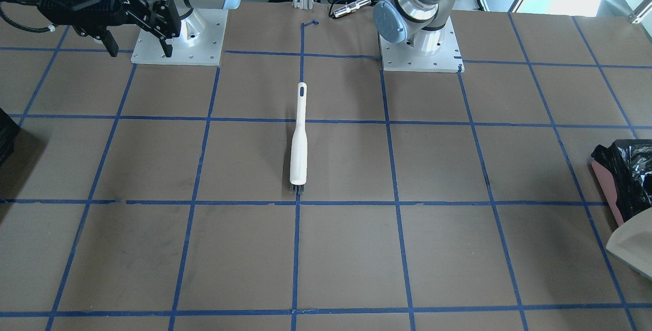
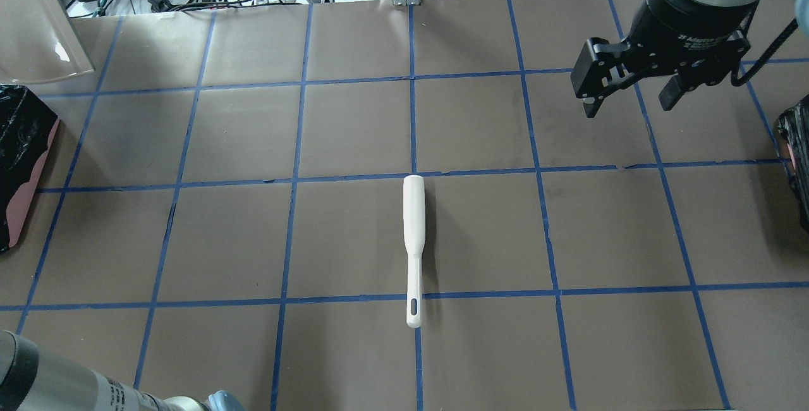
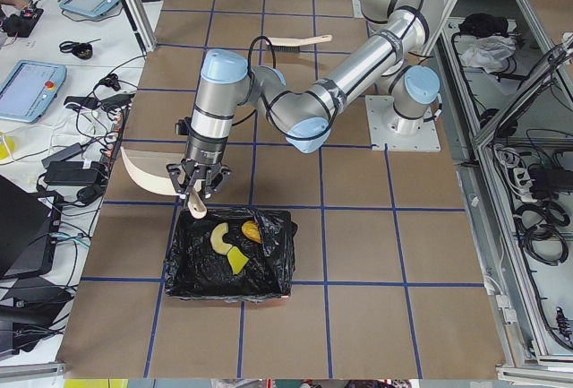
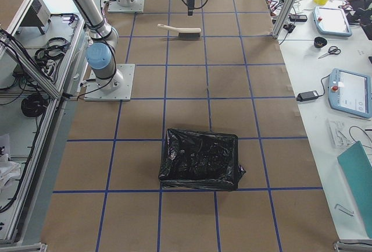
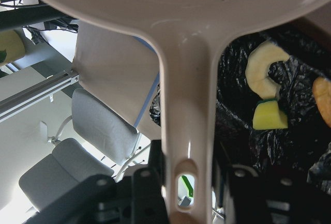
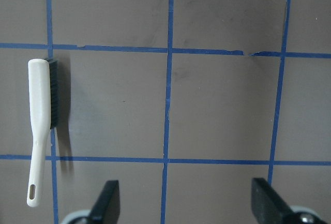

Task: Sweep and dump trash in nearest bin
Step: 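Lower the brush onto the table and open the right gripper, withdrawing it, then bring the empty dustpan back over the table with the left gripper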

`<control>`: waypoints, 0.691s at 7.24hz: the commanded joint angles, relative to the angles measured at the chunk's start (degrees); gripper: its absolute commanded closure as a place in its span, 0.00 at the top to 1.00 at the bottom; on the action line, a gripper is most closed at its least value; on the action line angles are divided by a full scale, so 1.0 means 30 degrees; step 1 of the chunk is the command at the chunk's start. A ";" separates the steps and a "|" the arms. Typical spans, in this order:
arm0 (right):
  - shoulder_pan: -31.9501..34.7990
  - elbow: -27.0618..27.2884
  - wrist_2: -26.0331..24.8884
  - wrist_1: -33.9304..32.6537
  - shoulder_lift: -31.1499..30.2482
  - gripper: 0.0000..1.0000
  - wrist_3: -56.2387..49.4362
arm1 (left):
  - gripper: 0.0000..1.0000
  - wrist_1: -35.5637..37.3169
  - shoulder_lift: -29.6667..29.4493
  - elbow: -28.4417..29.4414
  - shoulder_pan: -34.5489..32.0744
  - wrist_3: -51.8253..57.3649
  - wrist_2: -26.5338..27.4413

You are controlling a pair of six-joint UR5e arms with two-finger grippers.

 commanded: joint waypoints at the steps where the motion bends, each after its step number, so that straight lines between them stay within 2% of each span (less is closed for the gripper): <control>1: -0.0041 -0.0372 0.0126 -0.1387 0.0118 1.00 0.0179 | 0.00 -0.0010 0.0621 -0.1649 -0.0749 -0.3653 -0.1424; 3: 0.0017 -0.1135 0.0185 -0.1359 0.0908 1.00 0.0239 | 0.00 -0.0098 0.0739 -0.1713 -0.2146 -0.5969 -0.2807; 5: 0.0017 -0.0992 0.0185 -0.1331 0.0911 1.00 0.0210 | 0.00 -0.0592 0.0507 -0.1713 -0.4168 -1.0328 -0.2872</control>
